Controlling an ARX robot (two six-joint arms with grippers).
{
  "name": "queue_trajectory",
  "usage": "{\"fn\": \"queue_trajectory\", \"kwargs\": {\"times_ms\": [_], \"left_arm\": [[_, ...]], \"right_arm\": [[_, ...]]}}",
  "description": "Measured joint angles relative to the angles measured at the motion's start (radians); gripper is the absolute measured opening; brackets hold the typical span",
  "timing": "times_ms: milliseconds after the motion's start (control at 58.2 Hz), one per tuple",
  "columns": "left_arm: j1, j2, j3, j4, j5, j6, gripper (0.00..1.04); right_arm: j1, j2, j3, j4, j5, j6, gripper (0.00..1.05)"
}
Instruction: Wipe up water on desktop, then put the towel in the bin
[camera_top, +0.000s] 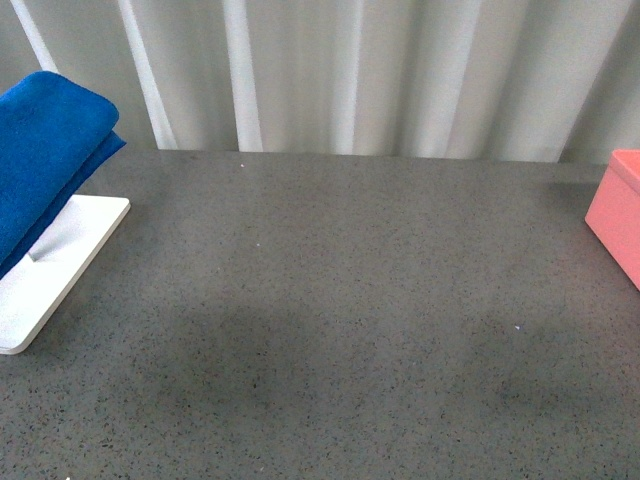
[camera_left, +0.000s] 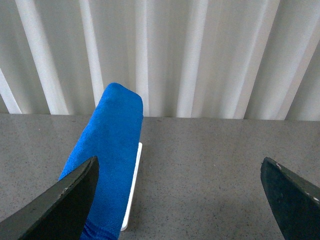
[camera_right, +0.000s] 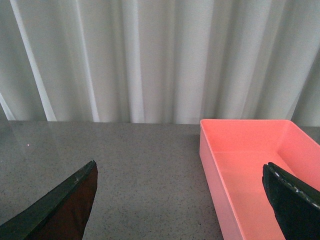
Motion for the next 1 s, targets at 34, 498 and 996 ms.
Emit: {"fn": "queue_trajectory", "kwargs": {"times_ms": [34, 498, 996], "left_arm": [[0.000, 0.000, 0.000, 0.000, 0.000, 0.000, 0.98], [0.000, 0.000, 0.000, 0.000, 0.000, 0.000, 0.98], [0.000, 0.000, 0.000, 0.000, 0.000, 0.000, 0.98]], "right_arm": [[0.000, 0.000, 0.000, 0.000, 0.000, 0.000, 0.98], [0.000, 0.000, 0.000, 0.000, 0.000, 0.000, 0.98], [0.000, 0.000, 0.000, 0.000, 0.000, 0.000, 0.98]]}}
